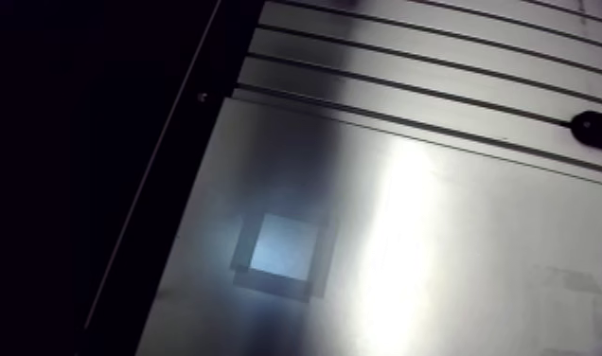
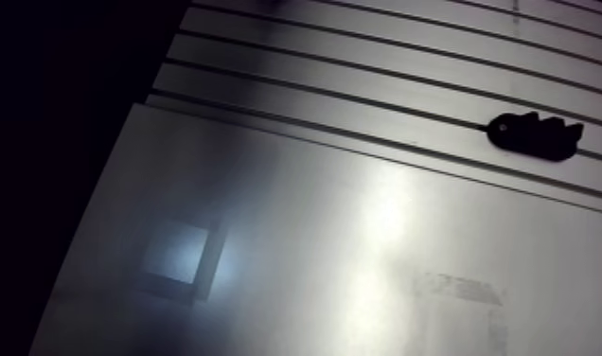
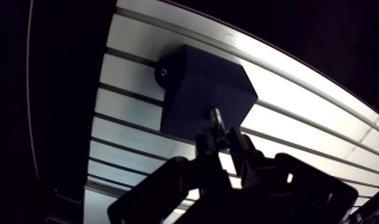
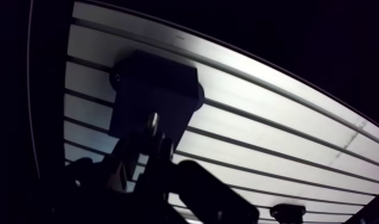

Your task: Pick up the M10 bolt and insert it into the hole until fully seated.

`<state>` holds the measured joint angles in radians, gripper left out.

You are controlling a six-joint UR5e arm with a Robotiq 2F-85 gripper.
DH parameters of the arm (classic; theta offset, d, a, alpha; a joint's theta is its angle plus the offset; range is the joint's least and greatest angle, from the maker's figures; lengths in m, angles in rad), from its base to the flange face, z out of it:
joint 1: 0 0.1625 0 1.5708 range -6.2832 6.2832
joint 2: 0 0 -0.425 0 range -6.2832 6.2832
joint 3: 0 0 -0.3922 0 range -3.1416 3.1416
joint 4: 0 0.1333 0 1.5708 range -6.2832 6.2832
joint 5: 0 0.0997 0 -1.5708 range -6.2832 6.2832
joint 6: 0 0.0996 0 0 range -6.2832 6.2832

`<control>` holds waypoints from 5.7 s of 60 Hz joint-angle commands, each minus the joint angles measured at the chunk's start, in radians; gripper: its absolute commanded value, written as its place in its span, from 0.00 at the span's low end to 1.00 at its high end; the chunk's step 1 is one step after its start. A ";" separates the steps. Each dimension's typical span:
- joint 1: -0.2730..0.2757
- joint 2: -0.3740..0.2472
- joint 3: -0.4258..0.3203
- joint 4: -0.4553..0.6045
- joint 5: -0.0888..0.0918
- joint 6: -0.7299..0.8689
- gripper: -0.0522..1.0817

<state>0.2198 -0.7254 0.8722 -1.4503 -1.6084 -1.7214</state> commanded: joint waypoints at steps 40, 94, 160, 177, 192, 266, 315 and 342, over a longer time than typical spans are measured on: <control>0.003 -0.001 -0.002 0.000 0.000 -0.001 1.00; 0.006 -0.013 0.024 0.000 0.000 0.001 1.00; 0.006 -0.016 0.035 0.000 -0.001 0.003 1.00; 0.006 -0.013 0.038 0.000 -0.001 0.004 1.00; 0.004 -0.010 0.038 0.000 -0.001 0.004 1.00; 0.004 -0.007 0.064 -0.016 -0.024 0.001 0.05; -0.102 -0.403 0.317 -0.051 -0.012 0.012 0.05; -0.181 -0.581 0.413 -0.069 -0.017 0.010 0.05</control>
<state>0.1389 -1.0546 1.1339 -1.4948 -1.6207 -1.7167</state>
